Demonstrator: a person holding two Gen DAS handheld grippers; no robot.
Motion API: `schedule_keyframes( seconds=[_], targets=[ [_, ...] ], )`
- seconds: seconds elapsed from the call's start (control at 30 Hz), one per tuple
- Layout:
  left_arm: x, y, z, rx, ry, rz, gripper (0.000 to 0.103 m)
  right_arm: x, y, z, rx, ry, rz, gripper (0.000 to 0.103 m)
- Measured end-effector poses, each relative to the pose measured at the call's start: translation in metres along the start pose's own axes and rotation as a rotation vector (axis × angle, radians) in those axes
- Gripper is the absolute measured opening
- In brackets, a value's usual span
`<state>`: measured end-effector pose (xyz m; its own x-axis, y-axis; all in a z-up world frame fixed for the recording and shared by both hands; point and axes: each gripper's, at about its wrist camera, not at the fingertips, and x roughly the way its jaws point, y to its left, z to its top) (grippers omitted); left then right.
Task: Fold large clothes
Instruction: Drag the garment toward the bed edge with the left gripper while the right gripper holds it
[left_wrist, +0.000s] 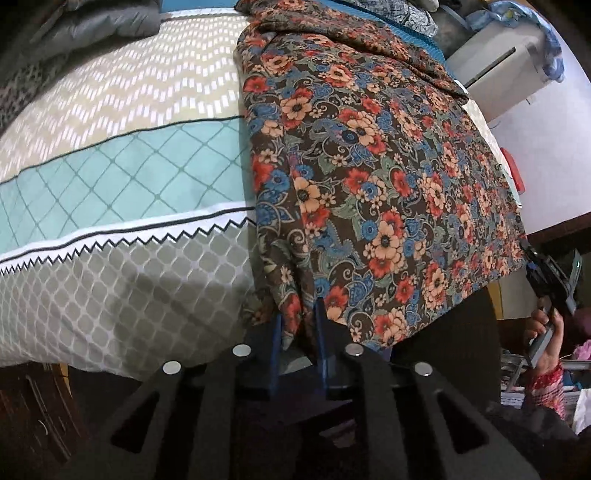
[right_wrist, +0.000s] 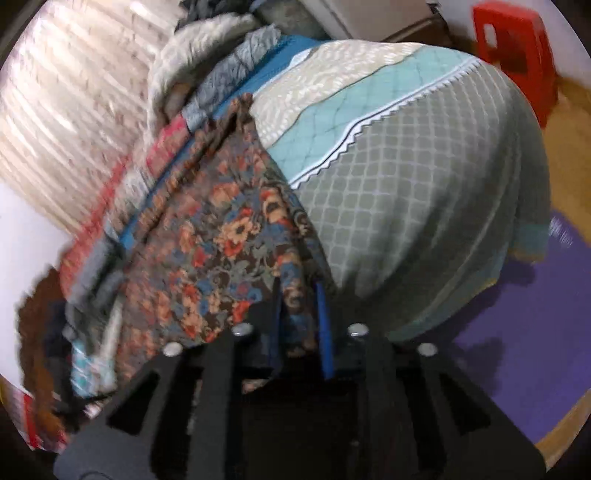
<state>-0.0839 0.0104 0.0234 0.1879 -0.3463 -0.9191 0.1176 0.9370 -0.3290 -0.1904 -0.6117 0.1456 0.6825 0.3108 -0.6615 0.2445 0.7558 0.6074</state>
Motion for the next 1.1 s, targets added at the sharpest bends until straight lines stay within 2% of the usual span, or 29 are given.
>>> schedule_keyframes(
  seconds=[0.07,0.13,0.3,0.4,0.53,0.57,0.6,0.67,0.73,0.8,0.87,0.9,0.93,0.97,1.03,1.1],
  targets=[
    [0.001,-0.002,0.005,-0.001,0.014,-0.009,0.011,-0.015,-0.007,-0.001,0.004,-0.041,0.002,0.040],
    [0.004,-0.003,0.010,-0.010,0.040,-0.024,0.003,-0.024,-0.015,-0.004,-0.007,-0.040,0.004,0.040],
    [0.004,-0.013,0.008,0.007,0.044,-0.052,0.003,-0.026,-0.012,-0.029,-0.164,0.037,-0.079,0.040],
    [0.006,-0.012,0.006,0.004,0.052,-0.057,0.002,-0.013,-0.006,-0.040,-0.232,0.064,-0.124,0.040],
    [0.010,-0.002,0.006,-0.048,0.054,-0.101,0.000,0.004,-0.002,-0.036,-0.195,0.036,-0.072,0.040],
    [0.011,0.001,0.005,-0.067,0.053,-0.112,0.000,0.010,0.001,-0.033,-0.184,0.034,-0.063,0.030],
    [0.012,0.002,0.005,-0.074,0.052,-0.114,0.000,0.016,0.003,-0.031,-0.172,0.045,-0.062,0.003],
    [0.005,-0.005,0.005,-0.035,0.029,-0.090,0.027,0.018,0.011,-0.025,-0.159,0.035,-0.116,0.002],
    [-0.012,-0.007,0.007,-0.021,-0.001,-0.109,0.028,-0.004,0.026,-0.017,-0.204,-0.044,-0.169,0.002],
    [-0.036,-0.007,0.010,-0.027,-0.041,-0.127,0.029,-0.037,0.042,-0.007,-0.295,-0.130,-0.323,0.001],
    [-0.052,-0.007,0.011,-0.023,-0.064,-0.132,0.029,-0.048,0.050,-0.004,-0.368,-0.147,-0.416,0.000],
    [-0.052,-0.007,0.011,-0.023,-0.057,-0.120,0.029,-0.047,0.050,-0.004,-0.406,-0.163,-0.551,0.000],
    [-0.050,-0.005,0.011,-0.023,-0.048,-0.101,0.029,-0.046,0.047,-0.005,-0.427,-0.165,-0.601,0.000],
    [-0.043,-0.002,0.010,-0.028,-0.028,-0.085,0.029,-0.045,0.030,-0.003,-0.383,-0.146,-0.625,0.000],
    [-0.027,0.006,0.007,-0.060,0.005,-0.073,0.029,-0.047,-0.003,-0.001,-0.240,-0.112,-0.573,0.000],
    [-0.011,0.015,0.004,-0.100,0.036,-0.078,0.028,-0.052,-0.022,-0.004,-0.122,-0.106,-0.428,0.000]
  ],
)
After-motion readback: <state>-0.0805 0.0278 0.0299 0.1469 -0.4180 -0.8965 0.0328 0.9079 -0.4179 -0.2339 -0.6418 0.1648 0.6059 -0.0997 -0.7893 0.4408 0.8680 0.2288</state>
